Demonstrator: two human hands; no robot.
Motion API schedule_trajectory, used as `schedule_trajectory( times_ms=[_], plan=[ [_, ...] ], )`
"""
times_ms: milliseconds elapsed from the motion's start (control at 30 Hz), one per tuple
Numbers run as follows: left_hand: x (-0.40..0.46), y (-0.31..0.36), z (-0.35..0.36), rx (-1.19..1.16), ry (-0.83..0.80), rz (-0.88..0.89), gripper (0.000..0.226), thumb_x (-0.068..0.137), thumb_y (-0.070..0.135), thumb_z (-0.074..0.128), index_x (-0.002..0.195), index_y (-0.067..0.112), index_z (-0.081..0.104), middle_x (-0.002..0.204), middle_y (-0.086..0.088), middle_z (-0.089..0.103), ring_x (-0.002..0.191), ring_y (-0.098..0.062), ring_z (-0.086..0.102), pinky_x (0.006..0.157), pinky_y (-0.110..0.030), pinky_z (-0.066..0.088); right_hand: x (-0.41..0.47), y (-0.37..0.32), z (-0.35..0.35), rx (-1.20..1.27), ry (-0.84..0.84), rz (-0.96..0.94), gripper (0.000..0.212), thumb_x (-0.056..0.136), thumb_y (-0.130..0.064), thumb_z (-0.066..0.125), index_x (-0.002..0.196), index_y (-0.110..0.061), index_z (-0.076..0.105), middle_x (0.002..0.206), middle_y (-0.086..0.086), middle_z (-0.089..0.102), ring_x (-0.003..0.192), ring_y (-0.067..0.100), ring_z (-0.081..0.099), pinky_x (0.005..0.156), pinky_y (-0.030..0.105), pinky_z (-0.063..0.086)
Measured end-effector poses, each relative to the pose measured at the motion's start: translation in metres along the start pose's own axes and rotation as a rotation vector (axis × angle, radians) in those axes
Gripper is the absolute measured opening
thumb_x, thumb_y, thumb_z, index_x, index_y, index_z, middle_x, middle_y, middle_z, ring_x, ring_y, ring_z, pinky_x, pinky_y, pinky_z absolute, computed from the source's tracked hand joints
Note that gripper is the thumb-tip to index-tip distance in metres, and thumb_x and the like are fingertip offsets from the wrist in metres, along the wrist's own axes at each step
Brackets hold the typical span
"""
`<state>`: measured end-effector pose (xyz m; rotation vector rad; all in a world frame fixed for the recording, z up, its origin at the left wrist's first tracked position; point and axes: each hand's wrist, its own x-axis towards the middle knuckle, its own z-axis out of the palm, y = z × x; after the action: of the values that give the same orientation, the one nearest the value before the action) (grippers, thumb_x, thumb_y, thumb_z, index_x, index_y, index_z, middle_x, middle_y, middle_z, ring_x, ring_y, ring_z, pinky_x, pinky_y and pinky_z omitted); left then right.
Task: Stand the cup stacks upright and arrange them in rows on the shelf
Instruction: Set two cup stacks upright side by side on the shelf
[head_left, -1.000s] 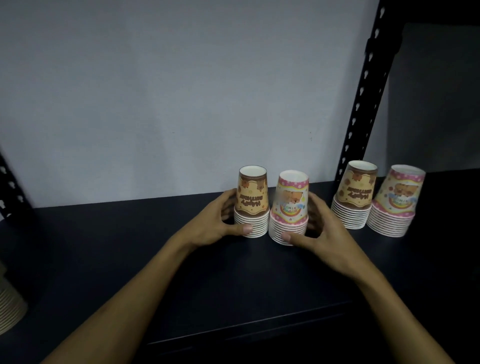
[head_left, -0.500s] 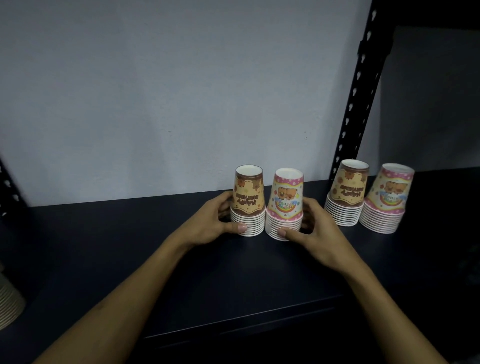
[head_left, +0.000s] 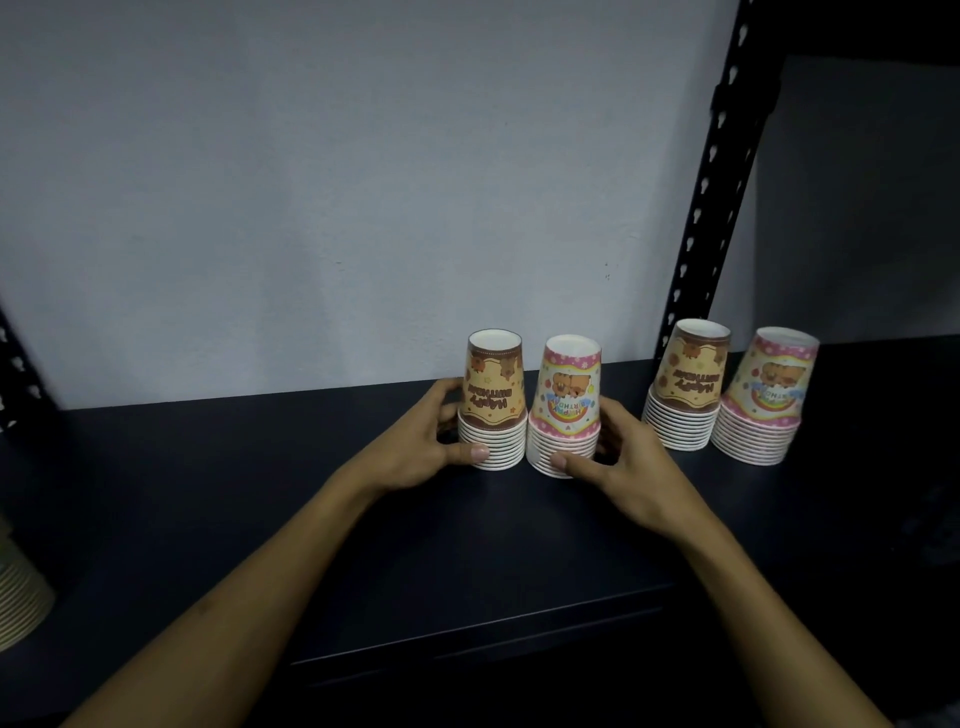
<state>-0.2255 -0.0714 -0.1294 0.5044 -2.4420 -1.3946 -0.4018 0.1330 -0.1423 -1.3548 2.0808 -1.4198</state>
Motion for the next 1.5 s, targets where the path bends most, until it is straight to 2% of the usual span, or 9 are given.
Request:
schedule_trajectory(
  times_ms=[167, 333, 433, 567, 833, 967, 1133, 1267, 1500],
  plan=[
    [-0.003, 0.006, 0.007, -0.002, -0.007, -0.011, 0.074, 0.086, 0.017, 0.077, 0.143, 0.022, 0.030, 0.142, 0.010, 0.057, 0.131, -0.001, 0.050, 0.113, -0.028, 0.035, -0.011, -0.001, -0.004, -0.059, 0.040, -0.022, 0.079, 0.080, -0.027, 0.084, 0.148, -0.023, 0.043, 0.139, -0.012, 0.060, 0.124, 0.002, 0.058, 0.108, 0.028, 0.048],
    [-0.007, 0.017, 0.029, 0.037, -0.042, 0.025, 0.072, 0.088, 0.019, 0.075, 0.144, 0.023, 0.030, 0.146, 0.010, 0.054, 0.136, -0.004, 0.047, 0.117, -0.033, 0.034, -0.035, 0.005, -0.023, -0.131, 0.085, -0.035, 0.078, 0.078, -0.033, 0.085, 0.146, -0.027, 0.046, 0.134, -0.018, 0.061, 0.121, -0.006, 0.057, 0.092, 0.003, 0.043],
    [-0.007, 0.027, 0.050, 0.077, -0.007, 0.060, 0.067, 0.089, 0.023, 0.074, 0.143, 0.027, 0.034, 0.147, 0.009, 0.051, 0.136, -0.010, 0.048, 0.117, -0.041, 0.037, -0.049, 0.009, -0.037, -0.151, 0.141, -0.041, 0.073, 0.077, -0.032, 0.086, 0.140, -0.030, 0.049, 0.128, -0.025, 0.062, 0.115, -0.016, 0.056, 0.089, -0.002, 0.041],
    [-0.005, 0.044, 0.077, 0.092, 0.021, 0.103, 0.065, 0.089, 0.021, 0.073, 0.143, 0.023, 0.037, 0.145, 0.007, 0.053, 0.132, -0.011, 0.051, 0.113, -0.037, 0.041, -0.067, 0.013, -0.055, -0.141, 0.201, -0.020, 0.073, 0.077, -0.027, 0.087, 0.137, -0.036, 0.045, 0.115, -0.039, 0.054, 0.103, -0.030, 0.052, 0.081, -0.006, 0.039],
    [0.013, 0.073, 0.136, 0.087, -0.007, 0.171, 0.070, 0.090, 0.021, 0.073, 0.149, 0.022, 0.036, 0.147, 0.007, 0.051, 0.132, -0.010, 0.049, 0.109, -0.028, 0.040, -0.097, 0.025, -0.096, -0.164, 0.348, 0.022, 0.064, 0.076, -0.035, 0.085, 0.128, -0.039, 0.049, 0.117, -0.028, 0.062, 0.102, -0.020, 0.059, 0.079, 0.000, 0.045],
    [0.021, 0.081, 0.157, 0.102, 0.024, 0.206, 0.072, 0.090, 0.023, 0.073, 0.150, 0.023, 0.035, 0.147, 0.008, 0.051, 0.130, -0.008, 0.051, 0.105, -0.024, 0.041, -0.103, 0.035, -0.108, -0.206, 0.431, 0.027, 0.071, 0.074, -0.038, 0.085, 0.136, -0.031, 0.051, 0.126, -0.009, 0.059, 0.107, -0.002, 0.059, 0.086, 0.013, 0.043],
    [0.026, 0.081, 0.163, 0.097, 0.071, 0.216, 0.073, 0.089, 0.023, 0.074, 0.148, 0.028, 0.032, 0.143, 0.011, 0.054, 0.116, 0.003, 0.052, 0.083, -0.001, 0.034, -0.102, 0.042, -0.112, -0.209, 0.444, 0.014, 0.074, 0.076, -0.039, 0.085, 0.140, -0.031, 0.048, 0.129, -0.012, 0.058, 0.109, -0.007, 0.057, 0.086, 0.006, 0.040],
    [0.032, 0.082, 0.166, 0.110, 0.083, 0.212, 0.072, 0.089, 0.024, 0.075, 0.148, 0.026, 0.034, 0.145, 0.008, 0.054, 0.117, 0.001, 0.052, 0.085, -0.005, 0.035, -0.097, 0.046, -0.115, -0.175, 0.450, 0.029, 0.078, 0.075, -0.038, 0.086, 0.140, -0.027, 0.045, 0.125, -0.015, 0.061, 0.105, -0.019, 0.057, 0.080, -0.002, 0.043],
    [0.045, 0.083, 0.169, 0.121, 0.077, 0.212, 0.075, 0.087, 0.027, 0.077, 0.148, 0.027, 0.034, 0.144, 0.008, 0.055, 0.111, 0.002, 0.053, 0.078, -0.003, 0.036, -0.089, 0.050, -0.122, -0.198, 0.472, 0.044, 0.073, 0.078, -0.032, 0.085, 0.139, -0.024, 0.048, 0.123, -0.011, 0.063, 0.098, -0.019, 0.054, 0.075, -0.005, 0.040]
  ],
)
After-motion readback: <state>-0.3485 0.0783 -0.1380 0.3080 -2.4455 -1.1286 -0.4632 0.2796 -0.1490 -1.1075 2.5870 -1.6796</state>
